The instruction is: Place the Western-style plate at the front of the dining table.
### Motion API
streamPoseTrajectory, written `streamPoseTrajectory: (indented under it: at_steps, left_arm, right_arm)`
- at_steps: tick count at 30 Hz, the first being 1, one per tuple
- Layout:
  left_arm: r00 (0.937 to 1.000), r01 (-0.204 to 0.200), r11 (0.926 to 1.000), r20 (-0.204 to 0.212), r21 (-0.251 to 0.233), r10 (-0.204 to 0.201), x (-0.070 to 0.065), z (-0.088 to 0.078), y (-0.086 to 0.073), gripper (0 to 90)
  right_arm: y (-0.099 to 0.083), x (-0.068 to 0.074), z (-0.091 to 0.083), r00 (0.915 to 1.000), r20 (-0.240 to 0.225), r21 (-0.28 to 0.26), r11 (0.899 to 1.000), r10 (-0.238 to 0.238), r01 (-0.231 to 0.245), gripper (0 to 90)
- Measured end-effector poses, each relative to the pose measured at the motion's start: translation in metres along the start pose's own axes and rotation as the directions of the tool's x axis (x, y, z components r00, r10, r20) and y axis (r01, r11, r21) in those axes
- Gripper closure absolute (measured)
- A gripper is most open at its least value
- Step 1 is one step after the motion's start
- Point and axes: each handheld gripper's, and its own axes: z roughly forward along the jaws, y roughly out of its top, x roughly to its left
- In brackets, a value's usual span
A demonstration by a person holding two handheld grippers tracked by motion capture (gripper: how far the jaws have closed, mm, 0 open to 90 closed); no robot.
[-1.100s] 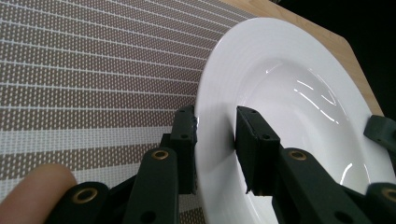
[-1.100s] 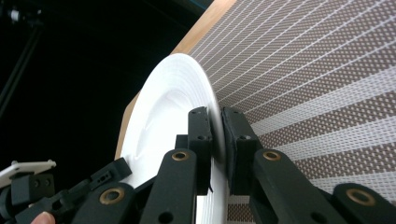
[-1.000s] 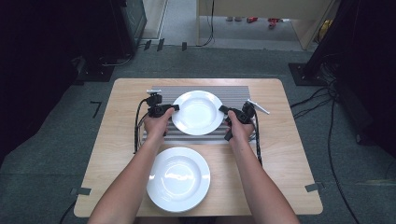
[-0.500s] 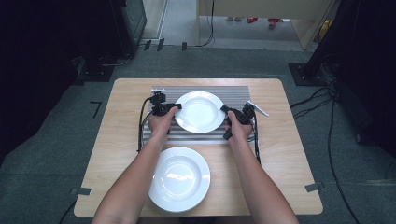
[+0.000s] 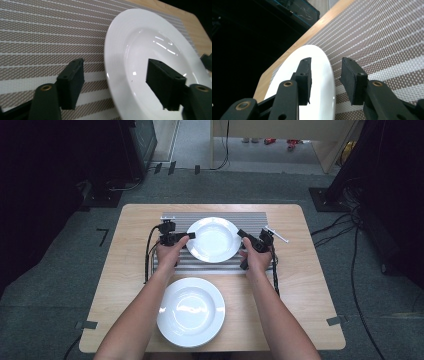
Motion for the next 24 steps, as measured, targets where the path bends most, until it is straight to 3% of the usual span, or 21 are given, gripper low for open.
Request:
streamPoseTrajectory:
  at_steps: [4, 7, 10, 14, 18, 21, 24]
  left_arm:
    - [0.9994, -0.014, 0.9997, 0.030, -0.021, 0.015, 0.003, -0.016, -0.004, 20.7]
    - [0.9985, -0.018, 0.9987, 0.051, -0.047, 0.021, 0.003, -0.030, -0.006, 19.7]
    - [0.9954, -0.029, 0.9967, 0.089, -0.076, 0.036, 0.002, -0.043, -0.008, 19.6]
    - [0.9951, -0.058, 0.9947, 0.076, -0.085, 0.064, 0.000, -0.057, -0.012, 19.6]
    - [0.9925, -0.102, 0.9900, 0.057, -0.098, 0.108, -0.003, -0.071, -0.018, 19.6]
    - [0.9890, -0.137, 0.9824, 0.038, -0.127, 0.143, -0.005, -0.082, -0.023, 19.1]
    - [0.9875, -0.140, 0.9798, 0.053, -0.143, 0.148, -0.005, -0.093, -0.029, 18.5]
  right_arm:
    - [0.002, 0.009, -0.009, 0.9955, 0.014, -0.004, 0.996, -0.093, 0.093, 49.7]
    - [0.005, 0.015, -0.018, 0.9852, 0.015, 0.011, 0.985, -0.170, 0.170, 42.1]
    - [0.008, 0.021, -0.030, 0.9789, -0.021, 0.020, 0.979, -0.203, 0.204, 37.1]
    - [0.007, 0.029, -0.045, 0.9524, -0.021, 0.048, 0.951, -0.304, 0.305, 35.5]
    - [0.003, 0.034, -0.059, 0.9384, -0.035, 0.043, 0.938, -0.344, 0.345, 34.7]
    - [-0.001, 0.034, -0.070, 0.9257, -0.054, 0.046, 0.925, -0.374, 0.377, 33.5]
    - [-0.004, 0.032, -0.079, 0.9159, -0.061, 0.058, 0.915, -0.397, 0.400, 31.2]
